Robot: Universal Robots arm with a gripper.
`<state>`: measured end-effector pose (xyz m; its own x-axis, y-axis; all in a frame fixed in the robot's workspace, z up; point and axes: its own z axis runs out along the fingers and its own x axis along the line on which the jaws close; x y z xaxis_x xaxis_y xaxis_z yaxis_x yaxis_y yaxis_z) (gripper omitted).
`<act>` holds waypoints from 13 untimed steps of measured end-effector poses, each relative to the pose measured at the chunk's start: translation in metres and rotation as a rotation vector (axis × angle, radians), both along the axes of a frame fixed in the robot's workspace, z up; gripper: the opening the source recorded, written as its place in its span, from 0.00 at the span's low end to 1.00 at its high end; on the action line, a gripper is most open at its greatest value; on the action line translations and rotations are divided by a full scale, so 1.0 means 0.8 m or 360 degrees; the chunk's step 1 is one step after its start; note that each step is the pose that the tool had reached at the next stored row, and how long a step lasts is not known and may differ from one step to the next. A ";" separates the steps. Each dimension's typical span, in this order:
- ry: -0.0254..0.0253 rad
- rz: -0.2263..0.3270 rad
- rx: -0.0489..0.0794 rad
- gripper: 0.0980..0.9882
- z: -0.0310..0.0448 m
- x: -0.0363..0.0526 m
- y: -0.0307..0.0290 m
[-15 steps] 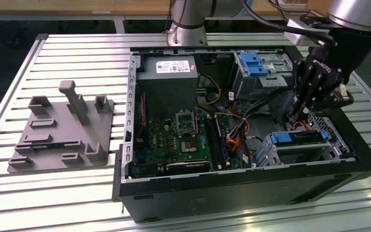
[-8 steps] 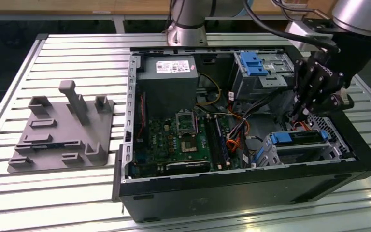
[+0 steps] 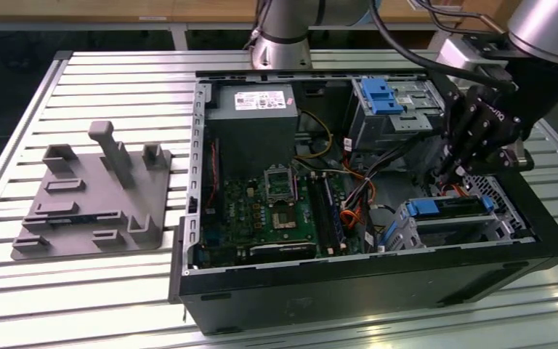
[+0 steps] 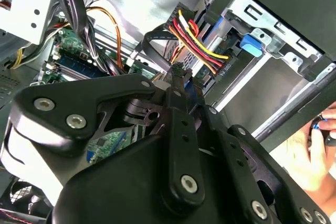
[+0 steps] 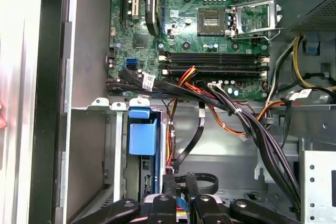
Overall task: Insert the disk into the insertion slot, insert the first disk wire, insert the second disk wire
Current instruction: 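Insert the second disk wire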
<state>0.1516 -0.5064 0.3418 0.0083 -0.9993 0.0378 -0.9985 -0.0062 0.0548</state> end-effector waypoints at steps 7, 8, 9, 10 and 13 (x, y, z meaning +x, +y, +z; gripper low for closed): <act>0.00000 0.0000 0.0072 0.11 0.0000 -0.001 -0.0141; 0.00000 0.0000 0.0081 0.11 0.0000 -0.001 -0.0162; 0.00000 0.0000 0.0091 0.11 0.0000 -0.001 -0.0183; 0.00000 0.0000 0.0103 0.11 -0.0001 -0.001 -0.0204; 0.00000 0.0000 0.0138 0.11 0.0000 -0.001 -0.0267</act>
<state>0.1507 -0.5277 0.3418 0.0083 -0.9988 -0.0491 -0.9985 -0.0110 0.0541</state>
